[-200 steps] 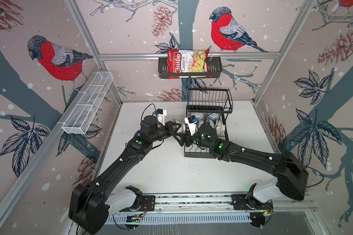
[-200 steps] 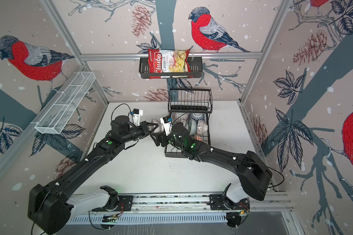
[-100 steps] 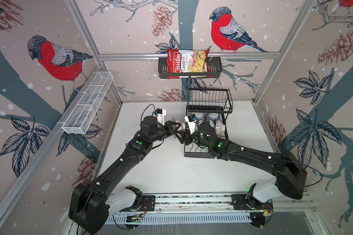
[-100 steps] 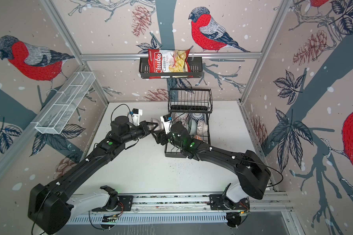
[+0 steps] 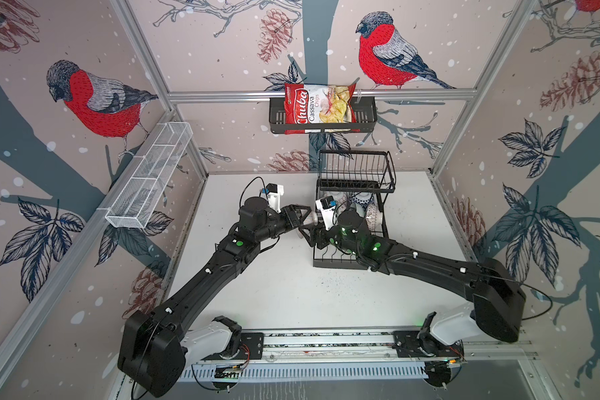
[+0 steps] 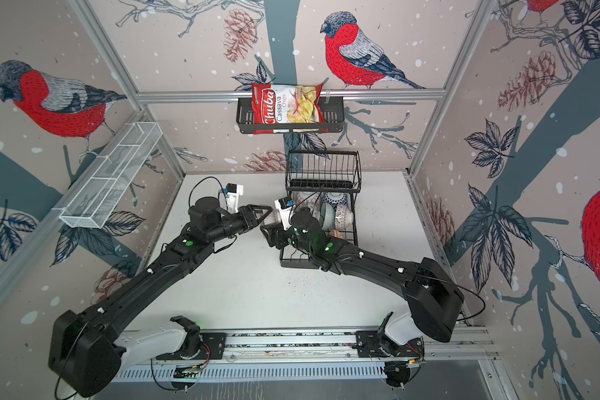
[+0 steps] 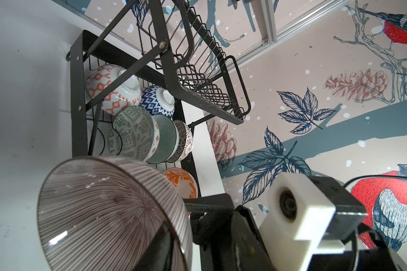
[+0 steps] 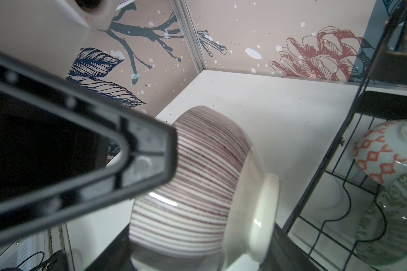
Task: Load bowls into a dish rack
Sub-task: Place the bowl in the dish rack.
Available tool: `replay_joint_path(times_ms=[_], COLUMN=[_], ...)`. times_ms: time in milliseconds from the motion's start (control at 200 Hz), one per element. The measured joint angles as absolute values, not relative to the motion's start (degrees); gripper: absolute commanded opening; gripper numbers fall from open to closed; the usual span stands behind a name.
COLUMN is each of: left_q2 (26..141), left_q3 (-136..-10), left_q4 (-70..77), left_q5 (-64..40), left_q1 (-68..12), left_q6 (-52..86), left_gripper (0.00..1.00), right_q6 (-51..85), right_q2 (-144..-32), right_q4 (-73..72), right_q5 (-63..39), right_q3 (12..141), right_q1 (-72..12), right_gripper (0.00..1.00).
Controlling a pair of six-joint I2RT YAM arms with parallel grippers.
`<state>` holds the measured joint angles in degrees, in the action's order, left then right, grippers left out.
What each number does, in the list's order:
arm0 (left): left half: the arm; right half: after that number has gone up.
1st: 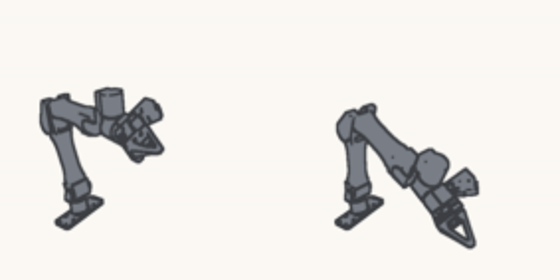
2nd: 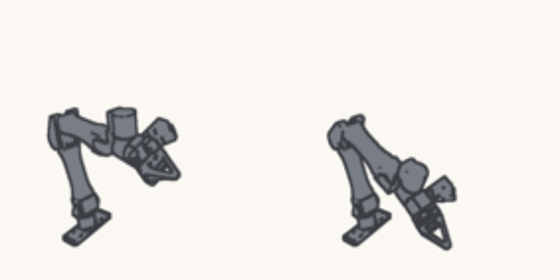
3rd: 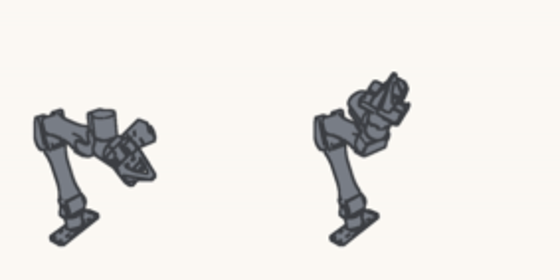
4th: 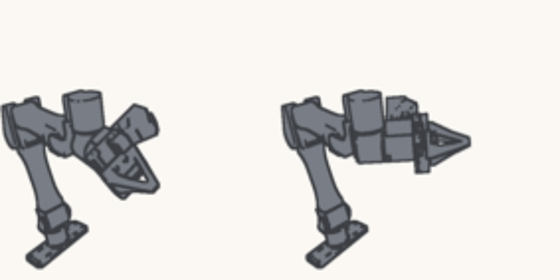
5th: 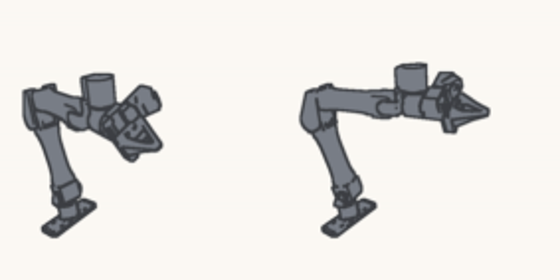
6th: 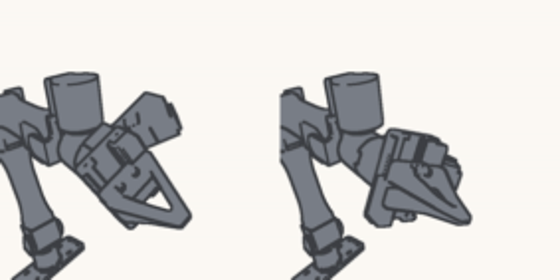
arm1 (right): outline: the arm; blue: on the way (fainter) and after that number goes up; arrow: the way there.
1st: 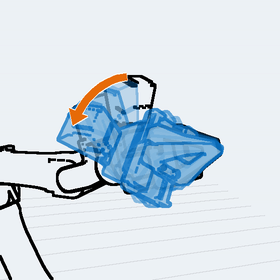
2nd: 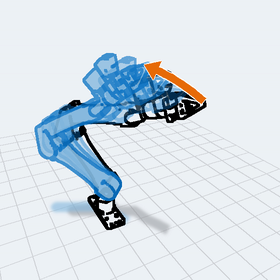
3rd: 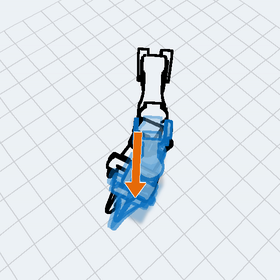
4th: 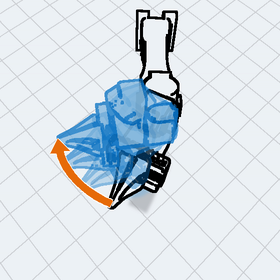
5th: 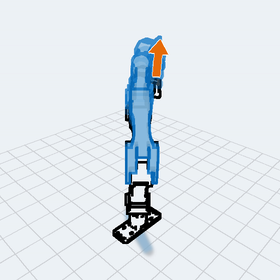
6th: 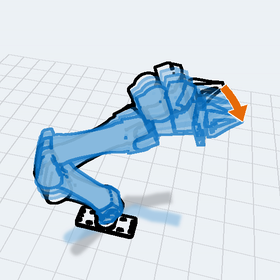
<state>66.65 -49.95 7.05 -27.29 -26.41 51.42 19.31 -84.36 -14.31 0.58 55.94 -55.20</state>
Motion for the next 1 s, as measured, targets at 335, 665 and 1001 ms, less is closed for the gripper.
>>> replay_joint_path(times_ms=[335,665,1001], left_q2=[68.1,68.8,68.4], left_q3=[-51.0,-52.8,-52.3], left_q4=[8.3,6.1,4.0], left_q5=[-28.3,-26.4,-20.9], left_q1=[-26.4,-26.0,-24.4], left_q6=[49.9,46.5,43.2], left_gripper=[0.7,0.73,0.73], right_q6=[19.9,21.9,24.3], right_q2=[-82.0,-78.2,-75.7], right_q4=[-9.7,-4.5,2.6], right_q5=[4.1,8.1,15.5], right_q3=[55.1,51.3,48.9], right_q1=[-53.6,-52.4,-52.1], right_gripper=[0.58,0.58,0.58])
